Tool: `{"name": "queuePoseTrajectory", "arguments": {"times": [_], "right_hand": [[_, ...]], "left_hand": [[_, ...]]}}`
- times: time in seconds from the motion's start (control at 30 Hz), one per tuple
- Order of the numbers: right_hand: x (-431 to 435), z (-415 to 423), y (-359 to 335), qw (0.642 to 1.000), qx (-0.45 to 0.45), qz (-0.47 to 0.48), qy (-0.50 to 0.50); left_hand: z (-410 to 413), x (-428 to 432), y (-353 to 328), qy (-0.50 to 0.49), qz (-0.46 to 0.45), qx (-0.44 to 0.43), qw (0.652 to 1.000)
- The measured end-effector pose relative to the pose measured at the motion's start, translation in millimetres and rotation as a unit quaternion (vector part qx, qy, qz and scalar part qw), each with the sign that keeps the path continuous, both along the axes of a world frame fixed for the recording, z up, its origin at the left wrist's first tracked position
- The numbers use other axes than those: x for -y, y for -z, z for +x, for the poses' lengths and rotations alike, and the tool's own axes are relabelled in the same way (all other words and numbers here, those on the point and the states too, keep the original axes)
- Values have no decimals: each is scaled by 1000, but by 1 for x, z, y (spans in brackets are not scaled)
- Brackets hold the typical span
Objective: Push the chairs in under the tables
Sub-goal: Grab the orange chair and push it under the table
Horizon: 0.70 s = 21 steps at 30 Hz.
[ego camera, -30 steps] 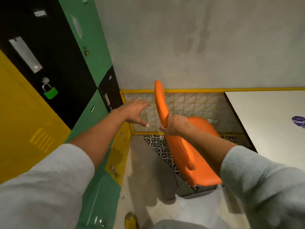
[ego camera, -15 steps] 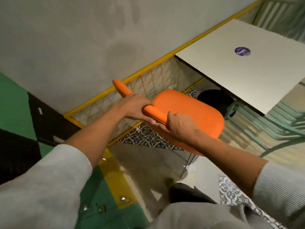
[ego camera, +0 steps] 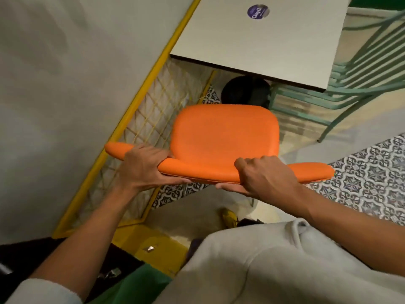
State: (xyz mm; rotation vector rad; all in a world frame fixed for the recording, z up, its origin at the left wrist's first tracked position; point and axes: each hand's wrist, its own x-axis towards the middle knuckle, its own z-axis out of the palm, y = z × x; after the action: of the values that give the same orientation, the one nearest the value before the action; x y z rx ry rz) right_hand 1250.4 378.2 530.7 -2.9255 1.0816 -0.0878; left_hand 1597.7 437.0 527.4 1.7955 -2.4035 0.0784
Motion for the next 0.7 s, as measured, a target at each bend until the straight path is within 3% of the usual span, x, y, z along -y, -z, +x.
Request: {"name": "queuePoseTrajectory", "arguments": {"times": [0.3,0.7], "right_hand": [[-12,12,-2,991,-1,-5,133],[-32,129,5,971,14,-21,238]], "left_hand": [[22,25,16,102,-74,-5,992],[131,82,16,179,-73,-1,981]]}}
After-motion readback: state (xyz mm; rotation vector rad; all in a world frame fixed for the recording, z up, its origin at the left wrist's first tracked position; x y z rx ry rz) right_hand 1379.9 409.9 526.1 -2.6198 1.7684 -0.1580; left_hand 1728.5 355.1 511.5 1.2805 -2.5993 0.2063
